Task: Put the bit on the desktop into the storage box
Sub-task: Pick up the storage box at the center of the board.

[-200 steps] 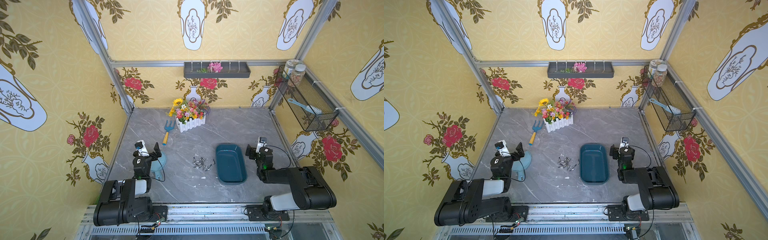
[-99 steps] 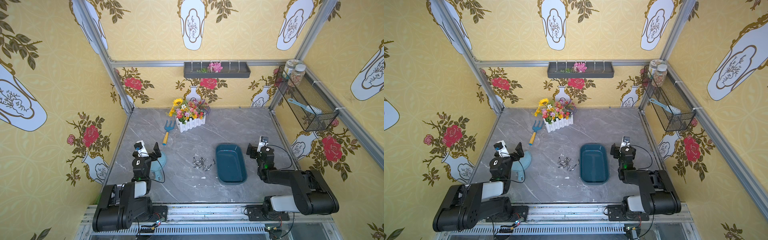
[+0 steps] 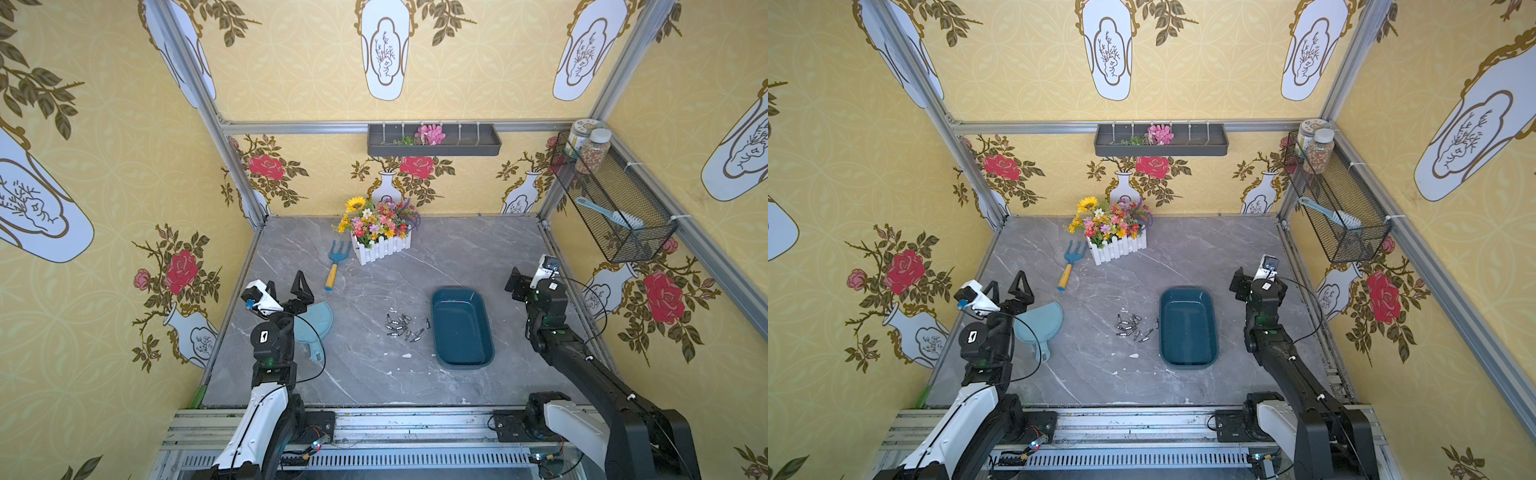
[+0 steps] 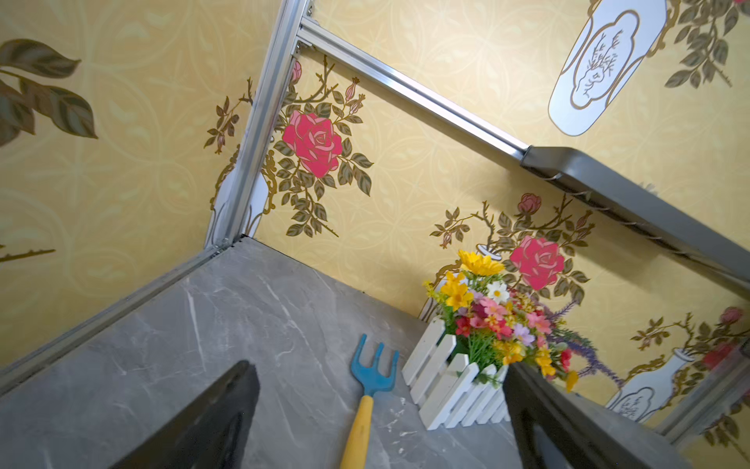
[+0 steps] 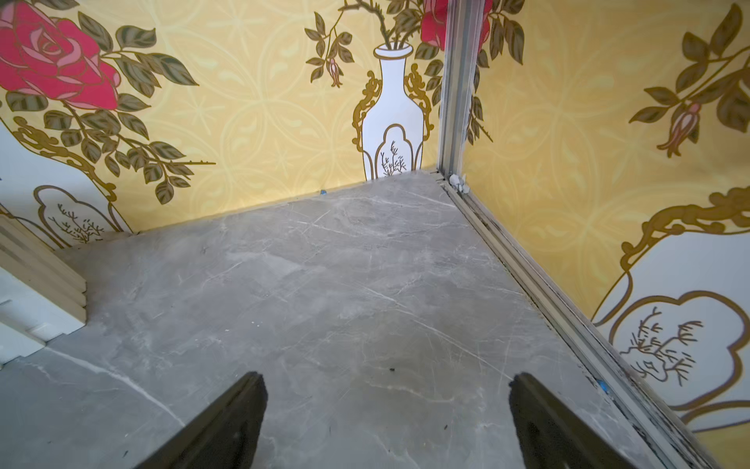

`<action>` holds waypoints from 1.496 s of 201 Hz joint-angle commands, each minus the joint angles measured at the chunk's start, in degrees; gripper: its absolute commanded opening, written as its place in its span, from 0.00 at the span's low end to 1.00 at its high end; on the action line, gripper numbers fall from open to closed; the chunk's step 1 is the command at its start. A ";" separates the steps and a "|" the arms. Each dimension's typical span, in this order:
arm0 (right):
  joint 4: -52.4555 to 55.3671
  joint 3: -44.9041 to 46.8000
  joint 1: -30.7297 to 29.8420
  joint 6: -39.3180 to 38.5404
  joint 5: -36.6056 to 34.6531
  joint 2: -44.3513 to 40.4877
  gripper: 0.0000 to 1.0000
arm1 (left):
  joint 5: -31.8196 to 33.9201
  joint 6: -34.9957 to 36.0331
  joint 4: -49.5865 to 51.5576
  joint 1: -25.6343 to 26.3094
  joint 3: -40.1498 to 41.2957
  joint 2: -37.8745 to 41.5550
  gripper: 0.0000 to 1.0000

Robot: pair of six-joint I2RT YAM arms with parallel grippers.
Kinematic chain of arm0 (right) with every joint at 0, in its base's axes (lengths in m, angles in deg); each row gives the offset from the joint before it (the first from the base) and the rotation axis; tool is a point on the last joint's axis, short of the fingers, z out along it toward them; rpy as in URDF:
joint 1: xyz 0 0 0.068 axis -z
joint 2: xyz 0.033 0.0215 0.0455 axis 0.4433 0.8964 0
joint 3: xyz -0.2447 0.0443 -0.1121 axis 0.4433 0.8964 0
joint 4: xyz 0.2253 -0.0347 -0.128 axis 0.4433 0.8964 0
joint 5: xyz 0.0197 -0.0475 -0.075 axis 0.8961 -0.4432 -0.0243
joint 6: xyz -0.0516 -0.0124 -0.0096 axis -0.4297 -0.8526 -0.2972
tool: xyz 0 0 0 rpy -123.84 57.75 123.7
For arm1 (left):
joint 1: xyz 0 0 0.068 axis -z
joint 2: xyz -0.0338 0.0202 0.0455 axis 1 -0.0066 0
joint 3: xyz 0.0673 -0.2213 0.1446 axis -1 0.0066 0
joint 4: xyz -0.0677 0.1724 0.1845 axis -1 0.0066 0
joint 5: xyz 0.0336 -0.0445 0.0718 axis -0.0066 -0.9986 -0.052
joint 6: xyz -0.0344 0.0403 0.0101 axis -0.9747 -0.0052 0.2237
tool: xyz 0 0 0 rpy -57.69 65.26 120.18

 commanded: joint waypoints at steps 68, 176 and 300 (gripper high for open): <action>50.21 -22.91 -3.58 12.96 21.29 4.04 0.97 | -14.93 -10.58 36.58 -0.05 -19.26 -4.70 1.00; 58.53 -19.50 -12.71 13.82 19.57 14.51 0.92 | -17.09 -8.50 36.31 -0.05 -19.48 -8.75 1.00; 56.21 -19.28 -13.26 13.91 17.55 20.28 0.22 | -13.57 -8.37 36.30 -0.06 -19.09 -9.28 1.00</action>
